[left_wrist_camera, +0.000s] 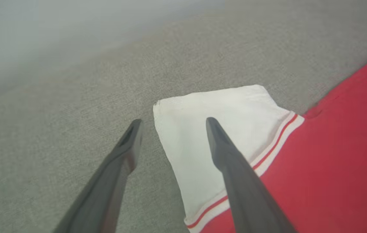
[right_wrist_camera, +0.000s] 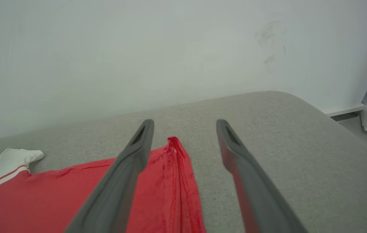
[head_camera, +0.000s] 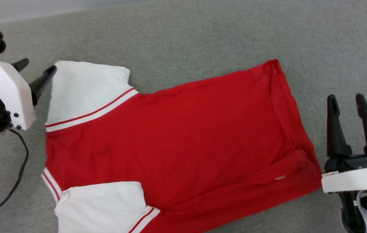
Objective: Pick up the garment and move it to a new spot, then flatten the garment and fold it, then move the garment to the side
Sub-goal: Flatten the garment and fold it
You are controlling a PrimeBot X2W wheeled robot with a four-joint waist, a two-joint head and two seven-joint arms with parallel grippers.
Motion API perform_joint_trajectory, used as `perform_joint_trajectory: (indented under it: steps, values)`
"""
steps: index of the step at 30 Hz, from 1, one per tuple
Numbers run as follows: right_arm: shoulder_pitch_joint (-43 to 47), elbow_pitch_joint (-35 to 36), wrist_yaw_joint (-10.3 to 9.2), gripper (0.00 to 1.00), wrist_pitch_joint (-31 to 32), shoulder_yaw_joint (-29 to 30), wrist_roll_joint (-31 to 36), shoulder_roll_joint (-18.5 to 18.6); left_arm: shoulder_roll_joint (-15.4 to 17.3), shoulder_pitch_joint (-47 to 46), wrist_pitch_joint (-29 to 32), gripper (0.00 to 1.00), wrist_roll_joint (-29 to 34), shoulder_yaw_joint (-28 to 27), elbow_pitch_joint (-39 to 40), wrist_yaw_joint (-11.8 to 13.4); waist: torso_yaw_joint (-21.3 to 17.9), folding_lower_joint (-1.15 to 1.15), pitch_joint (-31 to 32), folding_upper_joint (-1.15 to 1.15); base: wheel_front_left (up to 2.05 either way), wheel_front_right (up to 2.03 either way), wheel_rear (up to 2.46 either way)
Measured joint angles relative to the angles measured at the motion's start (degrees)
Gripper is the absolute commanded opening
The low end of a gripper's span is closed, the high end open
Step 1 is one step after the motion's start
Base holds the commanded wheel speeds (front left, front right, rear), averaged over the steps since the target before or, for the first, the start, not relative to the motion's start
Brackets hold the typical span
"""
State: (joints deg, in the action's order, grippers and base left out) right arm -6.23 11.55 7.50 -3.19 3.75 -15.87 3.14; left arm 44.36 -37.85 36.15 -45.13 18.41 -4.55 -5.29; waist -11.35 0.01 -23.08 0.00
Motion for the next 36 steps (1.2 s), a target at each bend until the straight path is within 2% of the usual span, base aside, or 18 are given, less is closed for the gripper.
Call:
perform_joint_trajectory:
  steps: [4,5,6,7,17,18,19,24,28,32,36]
  values:
    - [-0.8,-1.6,0.00,1.00,-1.3,-1.1,-0.6,-0.1,0.3,-2.8,5.0,1.00,-1.3,0.0,-2.7,1.3,-1.7,0.00,-2.0,0.00,0.00,0.00,0.00]
    - [-1.5,-2.6,0.00,1.00,-2.2,-1.4,-2.3,-0.1,0.7,-4.9,8.0,1.00,-2.2,0.0,-4.6,2.0,-2.7,0.00,-3.1,0.00,0.00,0.00,0.00]
    - [-1.5,-2.6,0.00,1.00,-2.2,-1.4,-2.3,-0.1,0.7,-4.9,8.0,1.00,-2.2,0.0,-4.6,2.0,-2.7,0.00,-3.1,0.00,0.00,0.00,0.00]
    - [-2.3,-3.7,0.00,1.00,-3.0,-1.4,-2.6,-0.1,1.4,-6.1,10.8,1.00,-2.6,0.2,-6.6,2.5,-3.6,0.00,-4.3,0.00,0.00,0.00,0.00]
    - [-4.3,-7.1,0.00,1.00,-5.0,-2.3,-3.8,-0.2,3.0,-9.4,17.9,1.00,-3.0,1.5,-10.2,3.8,-6.7,0.00,-7.7,0.00,0.00,0.00,0.00]
    - [-4.3,-7.5,0.00,1.00,-5.3,-2.3,-4.6,-0.2,3.1,-9.4,18.5,0.43,-3.6,1.5,-10.2,3.6,-6.8,0.00,-7.9,0.00,0.00,0.00,0.00]
    - [-4.3,-7.8,0.00,1.00,-5.4,-2.3,-5.8,-0.2,3.1,-9.4,18.6,0.00,-4.1,1.5,-10.0,2.8,-6.9,0.00,-8.0,0.00,0.00,0.00,0.00]
    - [-5.3,-8.4,0.00,1.00,-5.5,-2.4,-6.2,-0.2,1.0,-9.1,15.2,0.00,-5.8,0.1,-10.9,3.0,-6.3,0.00,-8.0,0.00,0.00,0.00,0.00]
    - [-5.4,-7.5,0.00,1.00,-3.0,-1.3,-3.9,0.2,-0.6,-8.1,7.2,0.00,-3.7,0.9,-11.2,0.6,-4.7,0.00,-5.8,0.00,0.00,0.00,0.00]
    - [-5.2,-6.0,0.00,1.00,0.9,-2.5,-3.0,3.7,-3.0,-7.2,1.1,0.00,-3.5,1.0,-9.1,-0.5,-3.0,0.00,-2.8,0.00,0.00,0.00,0.00]
    - [-5.0,-4.0,0.00,1.00,7.4,-2.8,-2.8,8.3,-3.4,-5.0,-2.1,0.00,-2.9,2.6,-5.6,-1.3,-0.5,-0.01,0.4,0.00,0.00,0.00,0.00]
